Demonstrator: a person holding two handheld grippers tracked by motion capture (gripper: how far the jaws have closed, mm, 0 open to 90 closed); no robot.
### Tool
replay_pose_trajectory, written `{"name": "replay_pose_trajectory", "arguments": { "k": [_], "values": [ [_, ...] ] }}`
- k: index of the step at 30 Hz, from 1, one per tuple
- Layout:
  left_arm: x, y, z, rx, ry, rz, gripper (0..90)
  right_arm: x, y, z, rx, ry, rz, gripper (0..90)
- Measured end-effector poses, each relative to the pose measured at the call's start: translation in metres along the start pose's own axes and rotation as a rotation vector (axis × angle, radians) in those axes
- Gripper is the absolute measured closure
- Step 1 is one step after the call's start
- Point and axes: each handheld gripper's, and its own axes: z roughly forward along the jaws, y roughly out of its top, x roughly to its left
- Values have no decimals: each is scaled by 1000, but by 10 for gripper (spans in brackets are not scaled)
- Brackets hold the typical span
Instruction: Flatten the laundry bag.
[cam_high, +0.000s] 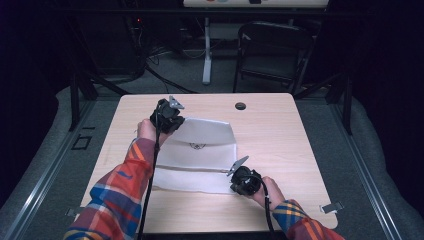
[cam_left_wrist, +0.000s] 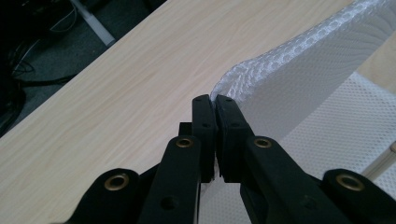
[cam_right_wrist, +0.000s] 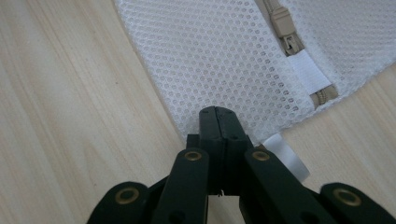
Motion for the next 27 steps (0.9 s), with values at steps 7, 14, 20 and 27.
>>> {"name": "replay_pose_trajectory", "arguments": {
  "k": [7,14,20,27],
  "values": [
    [7,8,2,-1,23,-11,871,-1,0,-2,23,9,-13,900],
    [15,11,6,4,48,-17,871,-1,-1,-3,36,30,-10,900],
    [22,14,13,10,70,-38,871,-2,-2,-3,32,36,-8,900],
    [30,18,24,27,83,-65,869,-1,-4,-3,27,56,13,900]
  ]
}}
